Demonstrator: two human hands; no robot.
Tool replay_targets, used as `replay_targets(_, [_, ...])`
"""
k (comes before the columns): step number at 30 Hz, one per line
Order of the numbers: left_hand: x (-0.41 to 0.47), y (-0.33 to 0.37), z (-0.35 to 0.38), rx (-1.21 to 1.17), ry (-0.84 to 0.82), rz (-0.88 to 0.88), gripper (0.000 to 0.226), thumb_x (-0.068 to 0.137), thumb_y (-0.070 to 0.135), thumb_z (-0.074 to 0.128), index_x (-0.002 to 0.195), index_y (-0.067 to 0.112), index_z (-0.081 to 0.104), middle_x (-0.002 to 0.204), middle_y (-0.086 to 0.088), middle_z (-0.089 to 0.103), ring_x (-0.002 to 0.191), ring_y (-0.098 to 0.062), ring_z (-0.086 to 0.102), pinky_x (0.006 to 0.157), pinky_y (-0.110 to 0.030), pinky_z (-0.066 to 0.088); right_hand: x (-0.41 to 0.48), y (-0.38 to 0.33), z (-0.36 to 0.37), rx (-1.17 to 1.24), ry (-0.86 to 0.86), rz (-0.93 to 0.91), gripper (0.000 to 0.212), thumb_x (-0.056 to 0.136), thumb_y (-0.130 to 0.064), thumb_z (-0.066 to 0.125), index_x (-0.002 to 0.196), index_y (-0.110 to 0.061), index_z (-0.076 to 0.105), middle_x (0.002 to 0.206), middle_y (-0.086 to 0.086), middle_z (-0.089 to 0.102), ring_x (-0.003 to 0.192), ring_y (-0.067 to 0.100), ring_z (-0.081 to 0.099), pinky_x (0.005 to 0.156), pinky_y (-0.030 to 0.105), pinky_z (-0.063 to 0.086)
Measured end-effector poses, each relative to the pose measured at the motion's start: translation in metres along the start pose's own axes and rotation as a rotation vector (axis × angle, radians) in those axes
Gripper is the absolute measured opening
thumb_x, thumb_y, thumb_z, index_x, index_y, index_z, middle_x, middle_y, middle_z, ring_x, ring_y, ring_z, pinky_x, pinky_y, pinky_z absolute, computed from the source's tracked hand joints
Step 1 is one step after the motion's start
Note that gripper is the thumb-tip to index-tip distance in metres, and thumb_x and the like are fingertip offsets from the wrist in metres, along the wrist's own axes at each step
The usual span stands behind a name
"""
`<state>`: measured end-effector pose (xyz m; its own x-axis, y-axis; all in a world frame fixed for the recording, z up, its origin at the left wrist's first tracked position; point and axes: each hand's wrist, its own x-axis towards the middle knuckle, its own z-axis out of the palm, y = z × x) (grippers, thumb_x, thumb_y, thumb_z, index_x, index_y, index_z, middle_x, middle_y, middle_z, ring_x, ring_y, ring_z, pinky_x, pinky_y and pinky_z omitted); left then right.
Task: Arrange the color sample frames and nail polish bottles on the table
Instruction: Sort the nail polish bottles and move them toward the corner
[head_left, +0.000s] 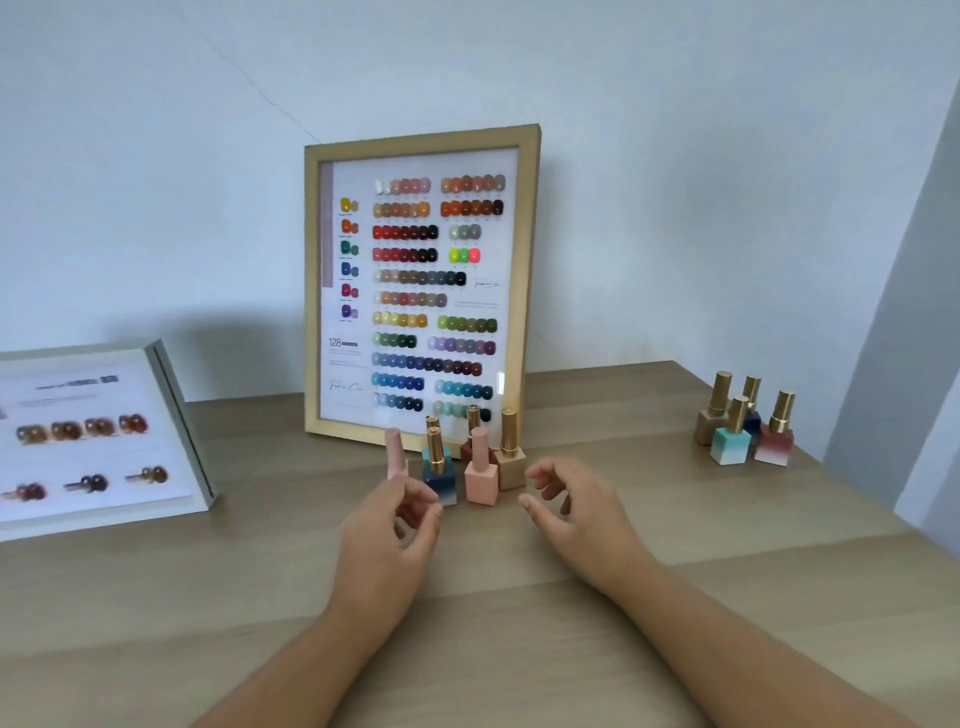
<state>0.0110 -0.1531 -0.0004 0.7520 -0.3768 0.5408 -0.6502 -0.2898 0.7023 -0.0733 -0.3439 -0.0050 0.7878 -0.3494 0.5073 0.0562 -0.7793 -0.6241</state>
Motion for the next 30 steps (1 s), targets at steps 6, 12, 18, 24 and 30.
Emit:
replay_targets(6, [0.024,-0.041,-0.023,0.000,0.039,-0.215,0.032,0.077,0.017,0.072,0.105,0.019,0.055,0.097,0.004,0.058,0.089,-0.012,0.055,0.077,-0.024,0.046,0.017,-0.007,0.024,0.077,0.042,0.038,0.025,0.080,-0.021,0.068,0.100,-0.031,0.057,0.082,-0.016,0.057,0.077,-0.004,0.053,0.065,0.003,0.040])
replay_targets(12, [0.053,-0.058,-0.017,-0.048,-0.267,-0.255,0.066,0.075,0.029,0.075,0.132,0.027,0.042,0.121,0.013,0.053,0.111,-0.005,0.050,0.099,-0.031,0.041,0.027,-0.005,0.034,-0.022,0.062,0.040,0.032,0.080,-0.025,0.068,0.111,-0.025,0.060,0.071,-0.017,0.051,0.065,0.001,0.048,0.061,0.005,0.038])
replay_targets(18, [0.061,-0.062,-0.009,-0.057,-0.297,-0.261,0.043,0.077,0.022,0.073,0.118,0.021,0.058,0.103,0.009,0.066,0.095,-0.002,0.060,0.091,-0.025,0.048,0.030,-0.005,0.038,-0.107,0.035,0.072,0.031,0.081,-0.034,0.065,0.111,-0.028,0.060,0.063,-0.020,0.044,0.058,-0.001,0.043,0.052,0.011,0.031])
replay_targets(24, [0.053,-0.056,-0.012,-0.052,-0.223,-0.240,0.032,0.075,0.017,0.075,0.106,0.021,0.063,0.090,0.012,0.066,0.084,0.001,0.060,0.072,-0.008,0.042,0.027,-0.007,0.033,-0.085,0.015,0.124,0.020,0.079,-0.035,0.067,0.097,-0.028,0.063,0.062,-0.020,0.045,0.057,-0.002,0.043,0.047,0.008,0.032])
replay_targets(30, [0.025,-0.028,-0.012,-0.112,-0.171,-0.201,0.030,0.073,0.026,0.076,0.097,0.033,0.060,0.090,0.013,0.068,0.084,0.000,0.061,0.066,-0.013,0.041,0.010,0.003,0.009,0.073,0.080,0.126,0.017,0.082,-0.027,0.066,0.099,-0.027,0.062,0.057,-0.010,0.046,0.051,0.002,0.041,0.050,0.011,0.036])
